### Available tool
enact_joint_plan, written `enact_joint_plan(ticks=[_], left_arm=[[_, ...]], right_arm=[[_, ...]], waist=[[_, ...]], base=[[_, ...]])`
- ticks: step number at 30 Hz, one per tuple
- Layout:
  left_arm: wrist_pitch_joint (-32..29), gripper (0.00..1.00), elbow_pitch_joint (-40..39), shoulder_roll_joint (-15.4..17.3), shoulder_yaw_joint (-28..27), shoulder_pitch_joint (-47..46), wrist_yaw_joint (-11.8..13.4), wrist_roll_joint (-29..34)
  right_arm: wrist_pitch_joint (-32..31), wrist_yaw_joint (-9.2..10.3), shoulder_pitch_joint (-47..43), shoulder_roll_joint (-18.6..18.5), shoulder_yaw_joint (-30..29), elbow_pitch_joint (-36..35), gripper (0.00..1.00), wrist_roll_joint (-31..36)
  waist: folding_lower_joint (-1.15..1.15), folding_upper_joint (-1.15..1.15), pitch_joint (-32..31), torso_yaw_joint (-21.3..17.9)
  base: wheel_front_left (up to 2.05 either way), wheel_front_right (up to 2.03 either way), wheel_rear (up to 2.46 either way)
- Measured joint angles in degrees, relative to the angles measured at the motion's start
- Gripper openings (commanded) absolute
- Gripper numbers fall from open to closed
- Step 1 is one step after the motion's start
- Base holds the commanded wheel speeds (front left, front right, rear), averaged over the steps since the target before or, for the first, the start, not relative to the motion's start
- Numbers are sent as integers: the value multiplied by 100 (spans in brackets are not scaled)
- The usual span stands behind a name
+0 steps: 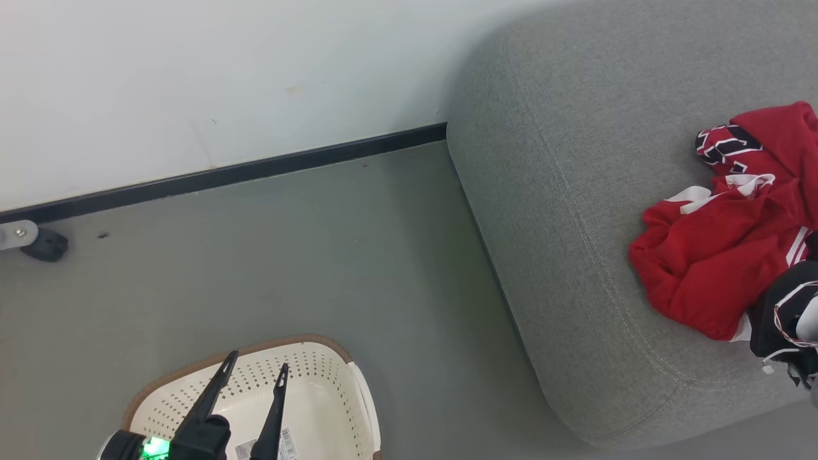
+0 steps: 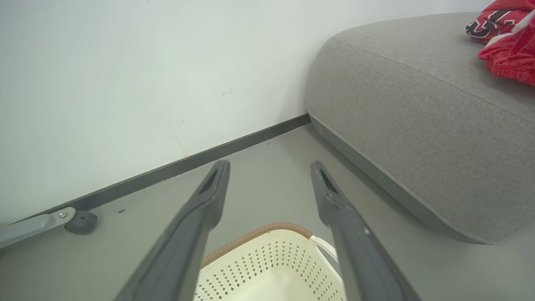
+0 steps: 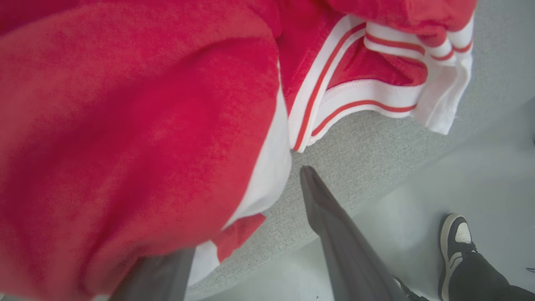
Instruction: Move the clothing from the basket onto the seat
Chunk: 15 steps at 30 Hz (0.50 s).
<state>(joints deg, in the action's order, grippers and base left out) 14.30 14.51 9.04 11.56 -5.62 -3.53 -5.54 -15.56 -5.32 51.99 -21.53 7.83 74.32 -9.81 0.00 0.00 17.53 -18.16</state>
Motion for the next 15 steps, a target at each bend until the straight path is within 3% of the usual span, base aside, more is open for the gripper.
enact_joint_plan(ticks=[15], left_arm=[[0, 100, 59, -25, -129, 5, 7, -1]], right_arm=[[-202, -74, 2, -26, 62, -14, 100, -23]], waist=[[0, 0, -135, -2]], base=[[0, 0, 0]])
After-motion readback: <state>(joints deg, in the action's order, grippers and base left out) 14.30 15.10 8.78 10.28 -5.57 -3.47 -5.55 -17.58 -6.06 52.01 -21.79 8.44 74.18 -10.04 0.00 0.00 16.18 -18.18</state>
